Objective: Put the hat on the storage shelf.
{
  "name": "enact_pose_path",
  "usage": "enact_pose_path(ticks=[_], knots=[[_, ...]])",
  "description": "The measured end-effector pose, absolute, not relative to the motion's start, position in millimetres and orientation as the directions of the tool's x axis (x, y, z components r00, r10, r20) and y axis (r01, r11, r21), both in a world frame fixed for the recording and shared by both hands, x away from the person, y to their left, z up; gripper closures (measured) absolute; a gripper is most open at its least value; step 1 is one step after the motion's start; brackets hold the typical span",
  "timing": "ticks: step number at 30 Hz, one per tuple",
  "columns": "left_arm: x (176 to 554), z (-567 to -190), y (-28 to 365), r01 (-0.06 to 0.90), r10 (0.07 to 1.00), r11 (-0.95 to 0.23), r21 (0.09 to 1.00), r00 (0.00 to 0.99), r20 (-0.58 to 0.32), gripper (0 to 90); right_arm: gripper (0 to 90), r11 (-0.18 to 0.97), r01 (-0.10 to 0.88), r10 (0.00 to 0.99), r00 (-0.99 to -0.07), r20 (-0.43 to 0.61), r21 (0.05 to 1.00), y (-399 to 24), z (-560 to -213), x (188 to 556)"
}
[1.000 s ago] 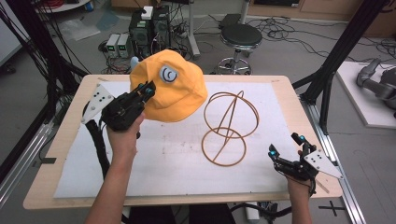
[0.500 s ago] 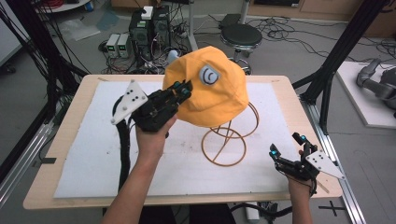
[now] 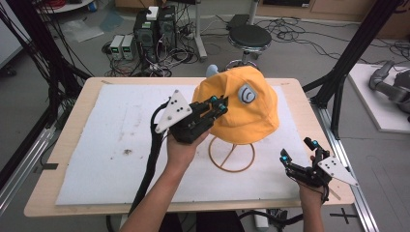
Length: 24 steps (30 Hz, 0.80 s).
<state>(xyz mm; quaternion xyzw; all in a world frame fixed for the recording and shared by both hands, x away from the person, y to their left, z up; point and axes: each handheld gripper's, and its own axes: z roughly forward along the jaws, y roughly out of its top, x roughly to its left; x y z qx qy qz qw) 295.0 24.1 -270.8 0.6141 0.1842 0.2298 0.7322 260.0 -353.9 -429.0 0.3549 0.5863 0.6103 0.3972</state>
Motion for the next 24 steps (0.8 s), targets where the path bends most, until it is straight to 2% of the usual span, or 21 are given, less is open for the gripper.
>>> enact_pose_path(ticks=[17,19,21,22,24], knots=[[299.5,-294.4,14.7,-0.078,0.556,0.099,0.992,0.831,0.010,86.9,7.6,0.007,-0.064,0.903,-0.428,-0.034,0.998,-354.0,-428.9,259.6],[300.1,-294.3,15.6,-0.071,0.557,0.101,0.992,0.830,0.003,77.5,7.5,0.007,-0.065,0.903,-0.428,-0.034,0.998,-353.8,-429.1,259.7],[300.5,-294.3,16.2,-0.069,0.566,0.097,0.993,0.825,0.002,72.0,7.5,0.007,-0.062,0.903,-0.429,-0.033,0.998,-353.4,-429.1,259.4],[300.6,-294.2,16.3,-0.069,0.571,0.094,0.993,0.821,0.003,65.6,7.5,0.010,-0.064,0.903,-0.429,-0.037,0.998,-353.3,-429.2,259.6],[301.1,-293.9,17.9,-0.067,0.580,0.091,0.994,0.815,0.002,59.7,7.6,0.016,-0.067,0.902,-0.430,-0.043,0.998,-353.0,-429.0,259.8]])
